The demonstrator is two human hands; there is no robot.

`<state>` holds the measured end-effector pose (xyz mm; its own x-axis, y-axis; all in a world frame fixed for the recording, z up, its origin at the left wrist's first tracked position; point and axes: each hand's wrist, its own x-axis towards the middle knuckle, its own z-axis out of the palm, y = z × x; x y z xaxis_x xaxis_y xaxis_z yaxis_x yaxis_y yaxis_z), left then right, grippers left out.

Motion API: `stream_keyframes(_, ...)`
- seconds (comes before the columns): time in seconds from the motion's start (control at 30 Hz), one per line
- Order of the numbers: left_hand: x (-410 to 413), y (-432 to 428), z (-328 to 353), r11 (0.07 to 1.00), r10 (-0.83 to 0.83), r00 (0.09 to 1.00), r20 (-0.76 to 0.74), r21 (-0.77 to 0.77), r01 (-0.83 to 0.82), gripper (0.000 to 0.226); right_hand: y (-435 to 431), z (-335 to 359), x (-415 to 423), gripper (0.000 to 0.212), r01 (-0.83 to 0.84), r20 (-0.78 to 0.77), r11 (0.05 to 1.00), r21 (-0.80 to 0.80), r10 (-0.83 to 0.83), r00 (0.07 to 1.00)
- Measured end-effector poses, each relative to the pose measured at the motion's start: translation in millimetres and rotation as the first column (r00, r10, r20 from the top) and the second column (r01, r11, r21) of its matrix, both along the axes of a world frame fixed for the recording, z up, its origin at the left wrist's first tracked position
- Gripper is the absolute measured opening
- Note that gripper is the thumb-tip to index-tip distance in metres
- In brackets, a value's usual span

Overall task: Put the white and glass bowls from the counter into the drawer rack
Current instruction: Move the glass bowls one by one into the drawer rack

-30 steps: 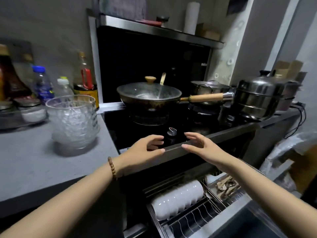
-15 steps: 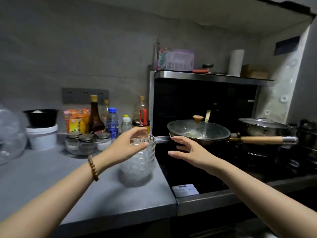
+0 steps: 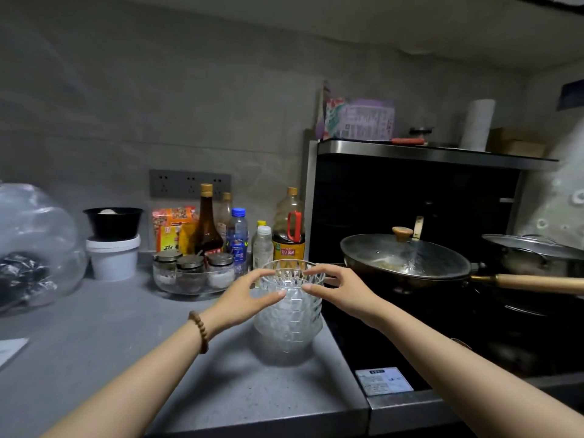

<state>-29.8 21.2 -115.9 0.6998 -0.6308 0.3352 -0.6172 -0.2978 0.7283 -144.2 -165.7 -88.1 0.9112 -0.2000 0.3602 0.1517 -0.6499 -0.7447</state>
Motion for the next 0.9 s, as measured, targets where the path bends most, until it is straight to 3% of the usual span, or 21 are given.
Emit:
stream_keyframes(0.13,4,-8,-4,0.999,0.011,1.000,0.022,-0.044,-0.010,0.059,-2,-7,7,0.023,0.005,-0.007,1.000,-0.031,-0.005,1.000)
stream_keyframes(0.37,7,-12,-12,0.985,0.045,0.999,0.006,-0.166,-0.044,0.041,1,-12,13,0.019,0.064,0.041,0.998,0.005,-0.064,0.997)
stream_keyframes(0.5,-2,-15,1,0.953,0.021,1.000,-0.008,-0.301,-0.022,0.039,7,-3,8,0.012,0.066,0.131,0.995,0.076,-0.075,0.989)
stream_keyframes(0.73,-49,-26,46,0.867,-0.150,0.985,-0.081,-0.490,0.092,0.037,0,40,-36,0.017,0.008,0.234,0.999,0.054,-0.021,0.972)
stream_keyframes(0.9,-95,-53,44,0.851,-0.320,0.909,-0.266,-0.502,0.152,0.033,-19,46,-93,0.027,-0.071,0.210,0.992,0.109,0.047,0.977)
